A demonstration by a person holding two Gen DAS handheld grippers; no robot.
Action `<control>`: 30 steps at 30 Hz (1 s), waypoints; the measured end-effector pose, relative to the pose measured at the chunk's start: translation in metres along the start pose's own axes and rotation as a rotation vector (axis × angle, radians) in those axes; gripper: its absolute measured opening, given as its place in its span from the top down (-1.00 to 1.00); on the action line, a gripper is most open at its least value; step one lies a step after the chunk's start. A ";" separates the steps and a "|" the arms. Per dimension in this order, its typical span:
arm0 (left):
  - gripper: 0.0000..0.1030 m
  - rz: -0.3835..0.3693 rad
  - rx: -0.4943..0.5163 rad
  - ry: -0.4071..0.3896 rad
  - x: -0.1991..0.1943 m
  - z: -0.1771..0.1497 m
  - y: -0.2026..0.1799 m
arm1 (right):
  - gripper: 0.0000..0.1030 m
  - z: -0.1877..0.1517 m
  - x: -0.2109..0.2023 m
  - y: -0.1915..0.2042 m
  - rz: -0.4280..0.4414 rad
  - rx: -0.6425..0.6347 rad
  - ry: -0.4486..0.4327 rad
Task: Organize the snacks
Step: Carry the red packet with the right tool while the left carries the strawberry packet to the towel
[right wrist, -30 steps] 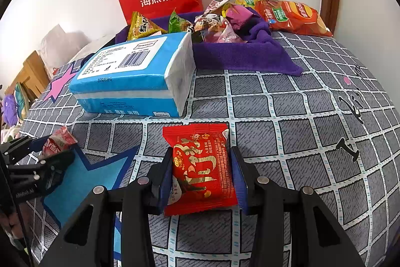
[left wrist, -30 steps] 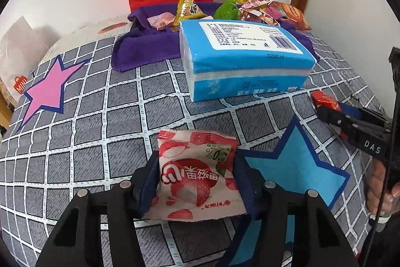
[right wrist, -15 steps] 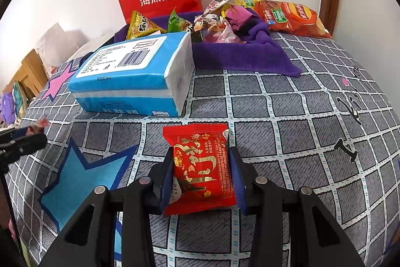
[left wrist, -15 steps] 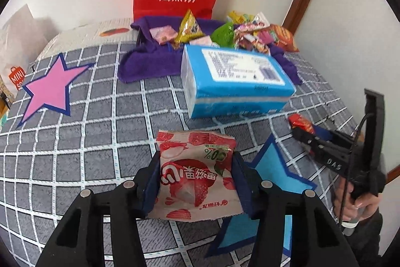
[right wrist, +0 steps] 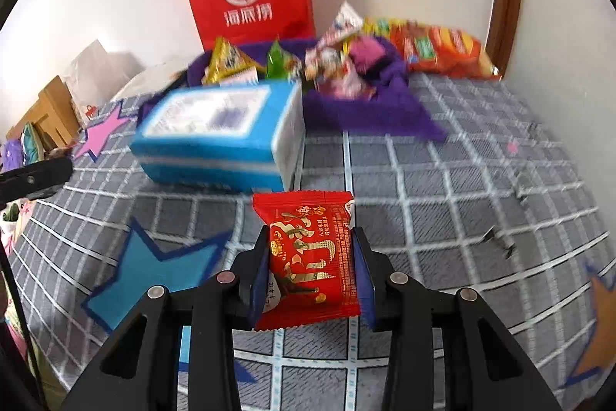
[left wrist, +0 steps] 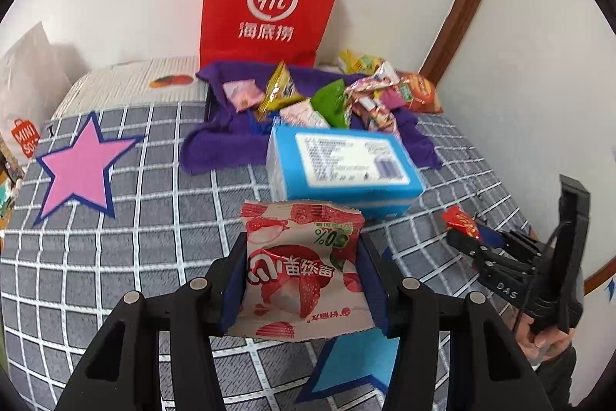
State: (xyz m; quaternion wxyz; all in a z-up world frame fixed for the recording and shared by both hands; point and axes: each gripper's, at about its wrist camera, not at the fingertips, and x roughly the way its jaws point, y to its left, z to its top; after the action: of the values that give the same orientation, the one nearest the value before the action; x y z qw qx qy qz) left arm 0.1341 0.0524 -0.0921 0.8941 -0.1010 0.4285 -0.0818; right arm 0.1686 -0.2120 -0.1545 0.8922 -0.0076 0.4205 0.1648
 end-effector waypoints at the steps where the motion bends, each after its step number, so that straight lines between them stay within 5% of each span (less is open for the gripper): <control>1: 0.01 0.002 0.003 -0.006 -0.002 0.002 -0.001 | 0.25 0.004 -0.007 0.001 -0.002 -0.002 -0.006; 15: 0.01 -0.016 0.001 -0.085 -0.040 0.050 -0.007 | 0.25 0.074 -0.069 0.008 -0.013 -0.009 -0.072; 30: 0.01 -0.004 -0.018 -0.161 -0.035 0.127 0.004 | 0.25 0.171 -0.052 0.000 0.037 0.049 -0.096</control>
State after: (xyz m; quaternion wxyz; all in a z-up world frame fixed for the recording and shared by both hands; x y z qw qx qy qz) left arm 0.2123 0.0788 0.0104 0.9246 -0.1163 0.3556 -0.0714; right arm 0.2655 -0.2005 -0.0054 0.9079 0.0299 0.3814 0.1712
